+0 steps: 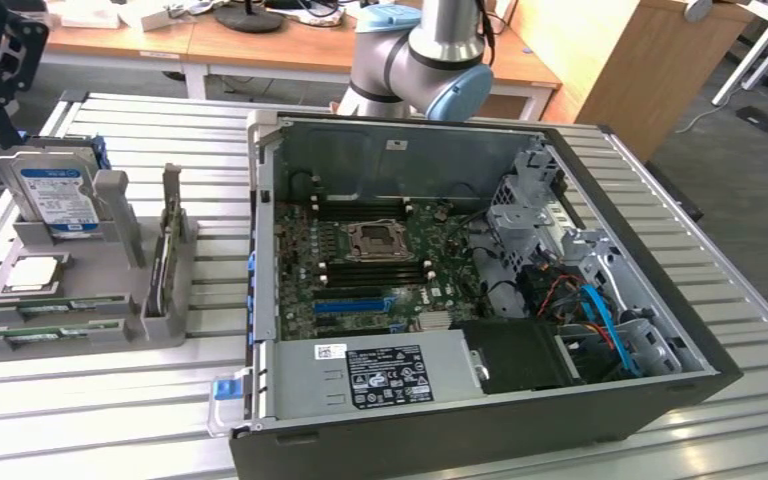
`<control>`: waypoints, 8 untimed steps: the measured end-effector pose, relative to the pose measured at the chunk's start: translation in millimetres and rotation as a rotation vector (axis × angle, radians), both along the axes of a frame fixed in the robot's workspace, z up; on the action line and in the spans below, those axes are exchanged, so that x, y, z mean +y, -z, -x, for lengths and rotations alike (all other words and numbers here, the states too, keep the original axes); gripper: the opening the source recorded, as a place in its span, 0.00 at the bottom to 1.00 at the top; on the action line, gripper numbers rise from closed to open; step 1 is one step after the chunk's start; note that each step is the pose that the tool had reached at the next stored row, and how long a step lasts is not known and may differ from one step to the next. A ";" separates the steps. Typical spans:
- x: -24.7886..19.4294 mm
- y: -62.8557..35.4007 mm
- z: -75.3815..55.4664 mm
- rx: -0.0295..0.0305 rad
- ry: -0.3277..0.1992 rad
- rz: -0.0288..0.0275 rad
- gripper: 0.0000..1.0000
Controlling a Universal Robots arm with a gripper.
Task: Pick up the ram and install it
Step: 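Pick up the ram and move it above insertion slot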
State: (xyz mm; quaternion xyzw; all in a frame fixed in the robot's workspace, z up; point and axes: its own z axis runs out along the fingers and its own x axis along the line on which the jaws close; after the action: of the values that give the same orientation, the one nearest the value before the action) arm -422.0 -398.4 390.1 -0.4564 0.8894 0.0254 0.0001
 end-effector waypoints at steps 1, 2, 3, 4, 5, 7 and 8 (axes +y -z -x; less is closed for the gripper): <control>0.0 0.1 0.0 0.0000 -0.018 0.0000 0.11; 0.0 0.1 0.0 0.0000 -0.036 0.0000 0.11; 0.0 0.1 0.0 0.0000 -0.054 0.0000 0.11; 0.0 0.1 0.0 -0.0001 -0.072 0.0000 0.11; 0.0 0.2 0.0 0.0000 -0.091 0.0000 0.11; 0.0 0.2 0.0 0.0000 -0.126 0.0000 0.11; 0.0 0.2 0.0 0.0000 -0.144 0.0000 0.11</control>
State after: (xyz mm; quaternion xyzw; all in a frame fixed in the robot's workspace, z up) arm -422.0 -398.4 389.9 -0.5194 0.8542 0.0253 -0.0018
